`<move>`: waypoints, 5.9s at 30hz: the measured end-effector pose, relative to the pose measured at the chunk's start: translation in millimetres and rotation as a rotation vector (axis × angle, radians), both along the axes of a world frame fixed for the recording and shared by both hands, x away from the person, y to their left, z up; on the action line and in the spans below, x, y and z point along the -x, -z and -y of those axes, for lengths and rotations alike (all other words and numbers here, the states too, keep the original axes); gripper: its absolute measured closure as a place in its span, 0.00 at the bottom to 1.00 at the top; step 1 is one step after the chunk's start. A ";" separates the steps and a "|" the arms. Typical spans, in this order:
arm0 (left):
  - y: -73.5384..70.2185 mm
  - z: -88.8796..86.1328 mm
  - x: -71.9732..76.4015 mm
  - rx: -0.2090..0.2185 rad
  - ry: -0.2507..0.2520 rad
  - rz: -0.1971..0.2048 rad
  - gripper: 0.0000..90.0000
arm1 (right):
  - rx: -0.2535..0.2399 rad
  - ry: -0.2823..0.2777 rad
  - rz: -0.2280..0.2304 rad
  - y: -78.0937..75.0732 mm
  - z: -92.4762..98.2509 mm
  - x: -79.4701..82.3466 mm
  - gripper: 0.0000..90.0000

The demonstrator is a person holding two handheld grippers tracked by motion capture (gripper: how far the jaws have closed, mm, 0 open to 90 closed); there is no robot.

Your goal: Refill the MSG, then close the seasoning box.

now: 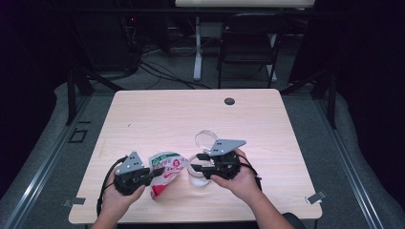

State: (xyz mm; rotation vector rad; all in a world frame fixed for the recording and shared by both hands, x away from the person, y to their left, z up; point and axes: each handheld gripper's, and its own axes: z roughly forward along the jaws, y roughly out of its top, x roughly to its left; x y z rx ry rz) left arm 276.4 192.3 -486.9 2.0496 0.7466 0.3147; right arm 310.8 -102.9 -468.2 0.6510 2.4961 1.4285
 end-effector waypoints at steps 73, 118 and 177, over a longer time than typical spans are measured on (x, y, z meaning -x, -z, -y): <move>92.8 15.1 -14.8 -0.071 -0.160 -0.068 0.25 | 0.056 -0.112 -0.003 17.1 -49.9 -10.7 0.96; 100.8 19.4 -19.6 -0.148 -0.201 -0.067 0.51 | 0.056 -0.111 -0.003 19.5 -52.5 -9.1 0.95; 44.1 -8.3 -37.9 -0.091 -0.361 0.101 0.68 | -0.015 -0.045 0.028 -11.1 -17.8 -4.9 0.67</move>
